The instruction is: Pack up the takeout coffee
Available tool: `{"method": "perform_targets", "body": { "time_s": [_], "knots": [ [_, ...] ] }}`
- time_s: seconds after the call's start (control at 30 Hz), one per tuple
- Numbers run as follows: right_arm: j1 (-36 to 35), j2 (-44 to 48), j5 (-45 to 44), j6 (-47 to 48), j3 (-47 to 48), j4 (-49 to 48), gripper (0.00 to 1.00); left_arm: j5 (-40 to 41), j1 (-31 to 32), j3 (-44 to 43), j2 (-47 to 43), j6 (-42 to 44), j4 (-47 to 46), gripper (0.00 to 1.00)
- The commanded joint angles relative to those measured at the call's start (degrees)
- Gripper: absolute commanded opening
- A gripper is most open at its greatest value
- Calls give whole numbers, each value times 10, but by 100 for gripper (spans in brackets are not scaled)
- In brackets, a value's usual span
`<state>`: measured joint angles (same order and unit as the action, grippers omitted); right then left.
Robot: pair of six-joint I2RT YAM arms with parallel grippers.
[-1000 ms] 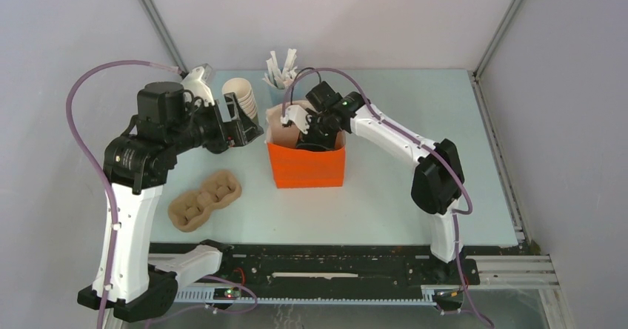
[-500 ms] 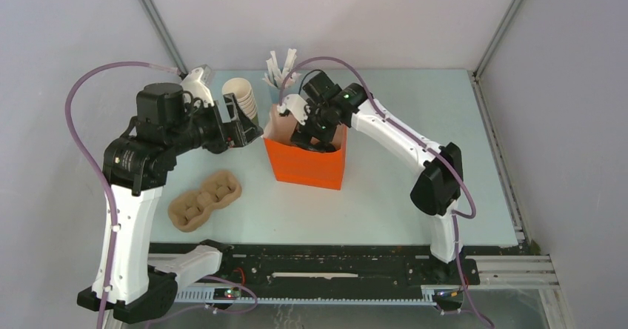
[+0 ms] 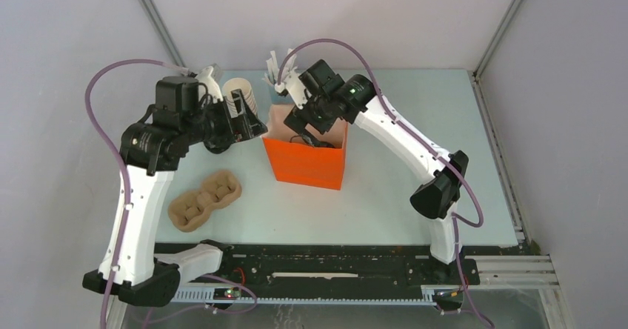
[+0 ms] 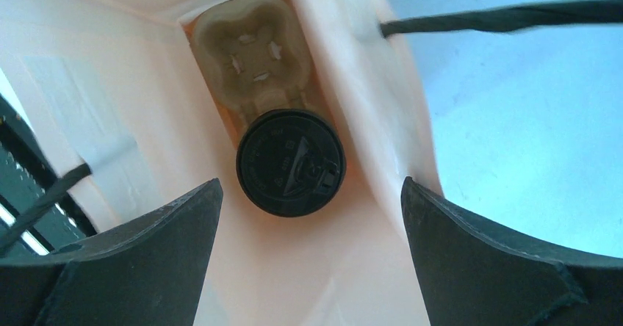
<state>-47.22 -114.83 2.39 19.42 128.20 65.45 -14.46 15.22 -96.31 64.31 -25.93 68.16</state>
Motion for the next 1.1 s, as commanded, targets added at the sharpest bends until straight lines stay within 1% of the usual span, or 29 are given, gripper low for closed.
{"method": "perform_targets", "body": {
  "time_s": [0.0,0.07,0.13,0.27,0.33,0.4,0.53,0.6,0.7,0.83,0.93,1.07],
  "knots": [
    [-7,51,-122,-127,56,21,100,20,-5,9,20,-32,-31,82],
    [-3,61,-131,-167,83,38,100,28,-5,14,33,-42,-42,77],
    [-3,84,-140,-202,81,34,100,39,-4,16,45,-47,-52,74],
    [-2,150,-139,-240,28,-14,100,61,-2,24,62,-57,-78,73],
    [9,180,-140,-268,-2,-34,100,63,-1,25,67,-59,-87,74],
    [39,206,-116,-300,-28,-47,100,64,0,27,70,-62,-91,74],
    [97,251,-38,-349,-82,-75,100,72,1,35,63,-66,-95,77],
    [116,268,-8,-356,-108,-85,100,90,0,34,57,-63,-94,80],
    [130,287,4,-361,-133,-82,100,141,0,10,62,-45,-82,85],
    [143,307,23,-364,-147,-51,100,221,-1,-37,105,-26,-97,86],
    [149,336,26,-361,-172,-30,100,240,-5,-57,149,-17,-153,80],
    [161,411,24,-358,-260,-27,100,246,-11,-104,231,-24,-219,73]
  ]
}}
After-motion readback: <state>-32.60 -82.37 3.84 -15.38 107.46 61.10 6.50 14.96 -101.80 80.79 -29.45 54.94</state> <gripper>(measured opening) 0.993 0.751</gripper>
